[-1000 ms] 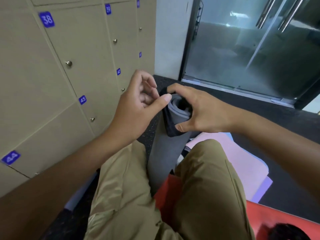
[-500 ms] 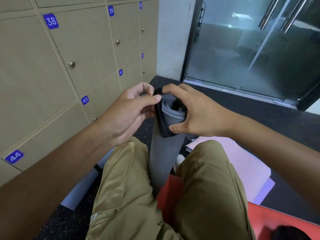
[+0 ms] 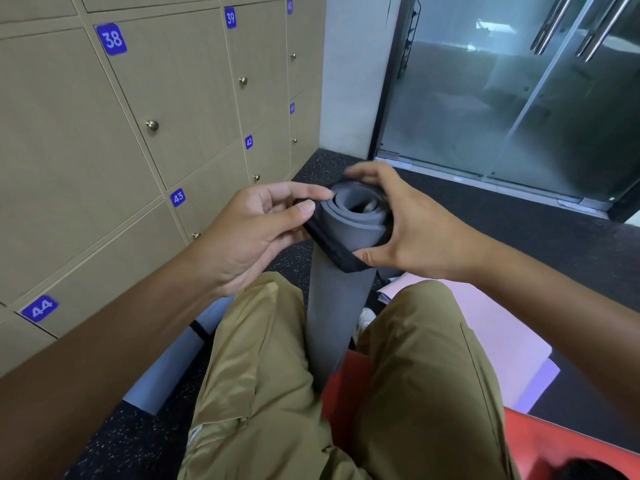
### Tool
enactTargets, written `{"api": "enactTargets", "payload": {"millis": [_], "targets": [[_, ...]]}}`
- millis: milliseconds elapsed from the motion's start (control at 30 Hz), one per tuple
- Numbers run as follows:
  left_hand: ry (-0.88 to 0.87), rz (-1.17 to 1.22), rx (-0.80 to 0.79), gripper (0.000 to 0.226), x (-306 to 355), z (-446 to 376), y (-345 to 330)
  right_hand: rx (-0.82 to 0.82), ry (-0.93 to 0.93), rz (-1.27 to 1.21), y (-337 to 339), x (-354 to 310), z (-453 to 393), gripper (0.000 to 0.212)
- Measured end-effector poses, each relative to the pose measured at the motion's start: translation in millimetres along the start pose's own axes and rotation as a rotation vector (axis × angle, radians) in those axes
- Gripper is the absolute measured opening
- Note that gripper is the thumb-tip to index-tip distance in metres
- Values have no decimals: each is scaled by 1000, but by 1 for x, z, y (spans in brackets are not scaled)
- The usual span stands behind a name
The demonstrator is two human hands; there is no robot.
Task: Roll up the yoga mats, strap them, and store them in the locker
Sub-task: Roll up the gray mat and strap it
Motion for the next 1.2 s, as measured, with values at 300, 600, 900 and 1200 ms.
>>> {"api": "enactTargets", "payload": {"millis": [300,600,900,1200], "targets": [[-63,32,76,27,-13,3,10,20,-88,-122,-4,24,2,133],[-64,65,92,39,-22,-6,8,70,-84,-251,-3,26,-3,145],[32,56,141,27,-38,-13,2,108,-116,-379,-5,35,1,146],[19,139,90,22,-42,-14,-6,109,-53,-346,-4,39,-1,146]]}}
Point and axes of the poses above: each hand's wrist, its own z-axis away from the middle knuckle, its own y-axis out of the back of the hand, x = y × z, the point moved 9 cm from there along -z, towards the middle knuckle, and after that the axes turned 12 degrees about -y, right-handed, at the moved point
